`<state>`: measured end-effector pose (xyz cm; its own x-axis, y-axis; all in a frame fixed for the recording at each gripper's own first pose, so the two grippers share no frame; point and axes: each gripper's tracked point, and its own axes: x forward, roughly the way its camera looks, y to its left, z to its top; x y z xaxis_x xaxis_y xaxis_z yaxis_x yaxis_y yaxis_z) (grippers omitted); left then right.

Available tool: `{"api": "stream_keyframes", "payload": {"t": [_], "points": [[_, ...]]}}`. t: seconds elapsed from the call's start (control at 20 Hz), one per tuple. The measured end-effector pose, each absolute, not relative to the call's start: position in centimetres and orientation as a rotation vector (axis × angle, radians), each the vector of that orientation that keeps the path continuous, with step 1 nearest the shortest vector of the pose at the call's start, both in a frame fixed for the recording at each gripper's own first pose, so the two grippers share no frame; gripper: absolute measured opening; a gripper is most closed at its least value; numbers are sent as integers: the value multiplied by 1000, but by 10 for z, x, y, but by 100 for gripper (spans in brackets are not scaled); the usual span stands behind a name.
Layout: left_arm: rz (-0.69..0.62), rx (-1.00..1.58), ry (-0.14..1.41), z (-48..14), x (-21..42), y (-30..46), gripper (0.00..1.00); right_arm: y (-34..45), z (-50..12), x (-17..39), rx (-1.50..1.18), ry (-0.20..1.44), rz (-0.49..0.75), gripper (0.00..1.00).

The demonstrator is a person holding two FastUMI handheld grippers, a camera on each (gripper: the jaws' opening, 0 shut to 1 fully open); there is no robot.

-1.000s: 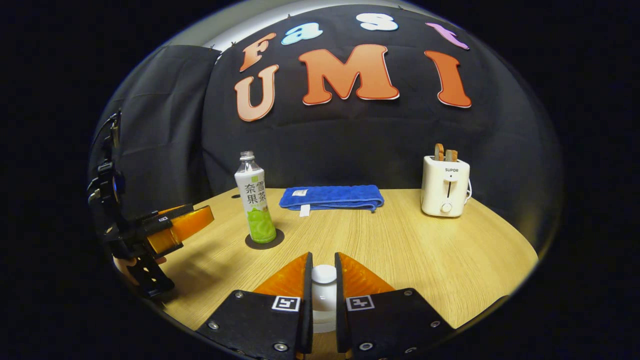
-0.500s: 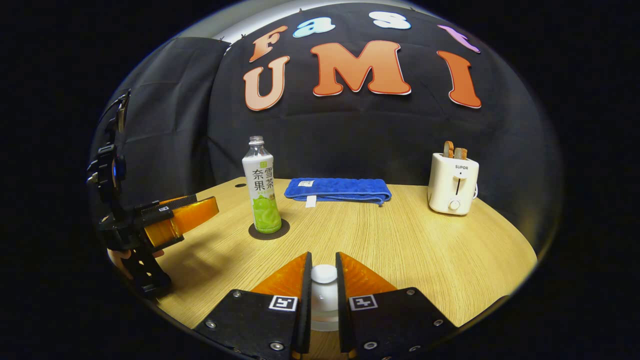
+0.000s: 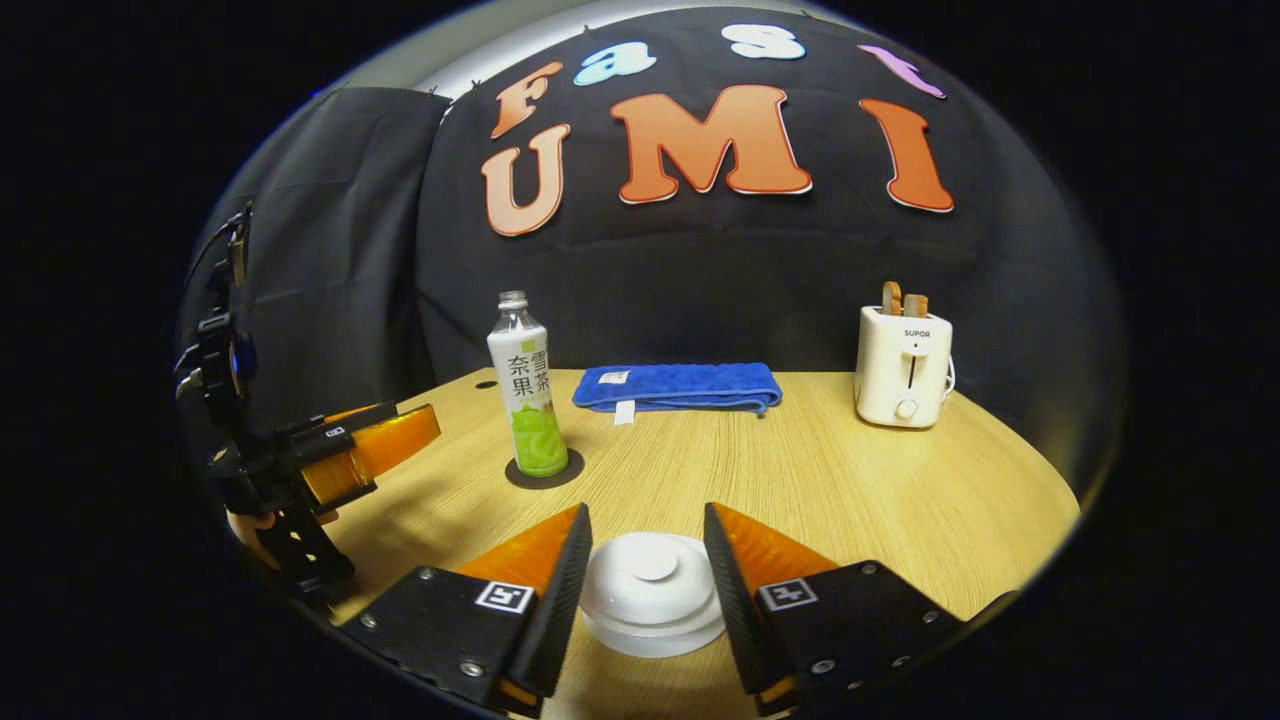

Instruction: Open the teacup lid with one hand, grasp the water bottle and pour water into the teacup with the other hand; after pouring, place the water bottle on the coaster and then close the teacup lid.

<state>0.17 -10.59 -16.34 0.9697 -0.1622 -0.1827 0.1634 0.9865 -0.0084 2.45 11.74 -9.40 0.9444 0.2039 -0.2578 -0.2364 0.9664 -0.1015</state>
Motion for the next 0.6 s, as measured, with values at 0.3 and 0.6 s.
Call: {"api": "stream_keyframes", "payload": {"t": [0.3, 0.6], "points": [[-156, -5, 162, -159, 0, -102, 99, 73, -75, 28, -166, 178, 122, 94], [-130, 8, 145, -153, -3, -94, 99, 52, -65, 22, -158, 128, 59, 97]]}}
